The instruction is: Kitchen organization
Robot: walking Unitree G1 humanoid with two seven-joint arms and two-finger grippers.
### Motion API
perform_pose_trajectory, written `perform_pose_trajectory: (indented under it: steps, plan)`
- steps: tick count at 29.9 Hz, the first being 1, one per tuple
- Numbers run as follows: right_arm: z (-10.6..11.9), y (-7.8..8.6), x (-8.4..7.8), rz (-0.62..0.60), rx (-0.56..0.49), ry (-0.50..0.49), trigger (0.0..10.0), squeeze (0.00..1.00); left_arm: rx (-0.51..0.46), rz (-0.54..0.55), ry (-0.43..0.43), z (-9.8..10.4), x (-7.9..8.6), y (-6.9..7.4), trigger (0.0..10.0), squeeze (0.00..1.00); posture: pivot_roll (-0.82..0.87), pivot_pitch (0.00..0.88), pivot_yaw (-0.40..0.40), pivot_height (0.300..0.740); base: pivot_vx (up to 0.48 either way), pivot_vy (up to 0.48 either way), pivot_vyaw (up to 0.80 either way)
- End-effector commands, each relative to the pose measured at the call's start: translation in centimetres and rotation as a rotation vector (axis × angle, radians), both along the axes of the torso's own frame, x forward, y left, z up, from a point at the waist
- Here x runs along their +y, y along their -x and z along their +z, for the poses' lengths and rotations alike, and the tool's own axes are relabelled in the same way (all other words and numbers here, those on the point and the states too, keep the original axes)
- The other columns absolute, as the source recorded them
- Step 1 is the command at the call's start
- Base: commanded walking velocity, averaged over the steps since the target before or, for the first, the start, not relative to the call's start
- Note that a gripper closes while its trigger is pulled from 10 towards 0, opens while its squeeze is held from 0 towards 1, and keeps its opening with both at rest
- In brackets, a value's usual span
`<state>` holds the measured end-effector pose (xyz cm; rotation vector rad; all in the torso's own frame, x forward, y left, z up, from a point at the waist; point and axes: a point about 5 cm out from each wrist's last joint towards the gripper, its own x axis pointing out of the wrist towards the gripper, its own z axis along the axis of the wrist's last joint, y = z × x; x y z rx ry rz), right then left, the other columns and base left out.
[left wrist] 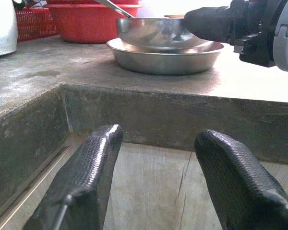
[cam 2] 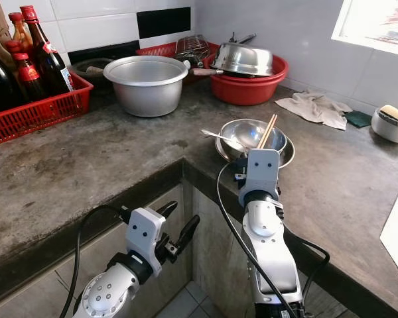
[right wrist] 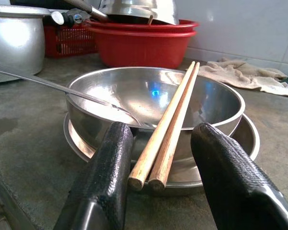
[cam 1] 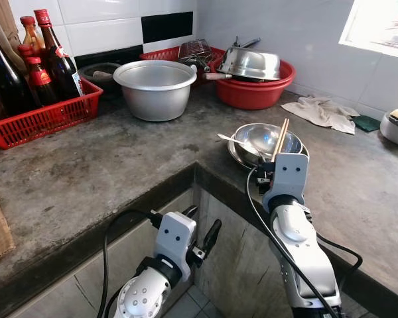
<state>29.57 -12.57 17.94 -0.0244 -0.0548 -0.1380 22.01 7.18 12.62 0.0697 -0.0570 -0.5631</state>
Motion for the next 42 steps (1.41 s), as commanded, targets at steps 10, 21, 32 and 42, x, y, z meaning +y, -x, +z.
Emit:
perform_pose_trajectory:
  steps: [10, 21, 32, 42]
  plan:
    - [0.23, -0.40, -0.05, -0.001, 0.002, -0.005, 0.0, 0.00, -0.004, 0.002, -0.003, -0.01, -0.11, 0.00, 10.0, 0.00, 0.09, 0.018, -0.063, 0.740, 0.000, 0.000, 0.00]
    - [0.50, -0.42, -0.14, -0.005, -0.007, -0.008, 0.0, 0.00, -0.004, 0.004, -0.003, 0.02, -0.07, -0.06, 10.0, 0.00, 0.09, 0.020, -0.061, 0.740, 0.000, 0.000, 0.00]
    - [0.68, -0.38, 0.18, 0.009, -0.009, -0.016, 4.8, 0.00, -0.005, 0.008, -0.004, -0.03, 0.00, -0.07, 10.0, 0.00, 0.09, 0.021, -0.060, 0.740, 0.000, 0.000, 0.00]
    - [0.57, -0.36, 0.06, 0.003, -0.005, -0.003, 10.0, 1.00, -0.007, 0.009, -0.004, 0.00, -0.06, -0.13, 10.0, 0.00, 0.09, 0.024, -0.066, 0.740, 0.000, 0.000, 0.00]
